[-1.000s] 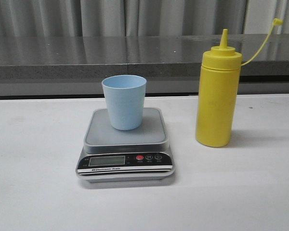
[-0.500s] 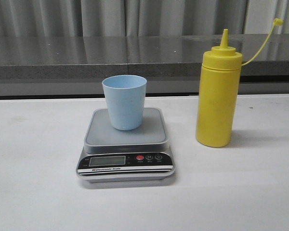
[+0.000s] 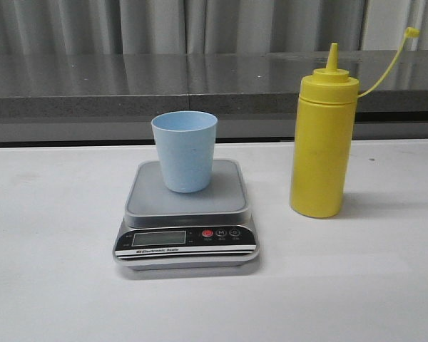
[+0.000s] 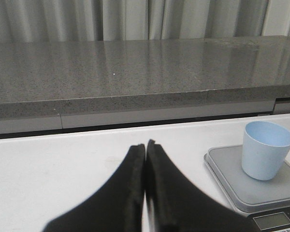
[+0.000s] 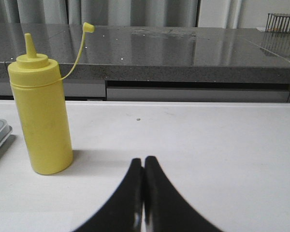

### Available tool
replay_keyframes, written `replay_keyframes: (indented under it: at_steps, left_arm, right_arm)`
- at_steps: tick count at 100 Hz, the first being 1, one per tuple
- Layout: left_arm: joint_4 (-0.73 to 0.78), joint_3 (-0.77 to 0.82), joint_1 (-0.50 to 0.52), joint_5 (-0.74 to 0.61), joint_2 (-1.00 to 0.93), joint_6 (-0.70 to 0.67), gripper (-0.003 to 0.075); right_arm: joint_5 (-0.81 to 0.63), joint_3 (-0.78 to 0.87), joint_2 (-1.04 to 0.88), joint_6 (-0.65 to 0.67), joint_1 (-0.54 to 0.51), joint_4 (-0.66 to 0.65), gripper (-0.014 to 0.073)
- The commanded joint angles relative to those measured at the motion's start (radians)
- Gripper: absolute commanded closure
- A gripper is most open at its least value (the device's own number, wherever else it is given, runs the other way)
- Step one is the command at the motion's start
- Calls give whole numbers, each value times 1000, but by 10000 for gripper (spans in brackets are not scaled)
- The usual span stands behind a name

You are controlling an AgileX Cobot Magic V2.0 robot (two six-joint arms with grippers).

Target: Pour seasoning into cup on scale with both arms

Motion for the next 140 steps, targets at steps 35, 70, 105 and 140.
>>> replay_keyframes:
  at_steps: [35, 70, 105, 140]
  left_arm:
    - [94, 48, 53, -138, 9, -5, 740]
    - [128, 232, 74, -214, -169, -5, 740]
    - [134, 343, 89, -243, -222, -7, 740]
    - [136, 385, 89, -313, -222, -7, 740]
  right_arm:
    - [-77, -21, -20, -2, -7, -11, 662]
    - [-77, -21, -20, -2, -7, -11, 662]
    - [-77, -21, -20, -2, -7, -11, 662]
    - [-77, -21, -20, -2, -7, -11, 662]
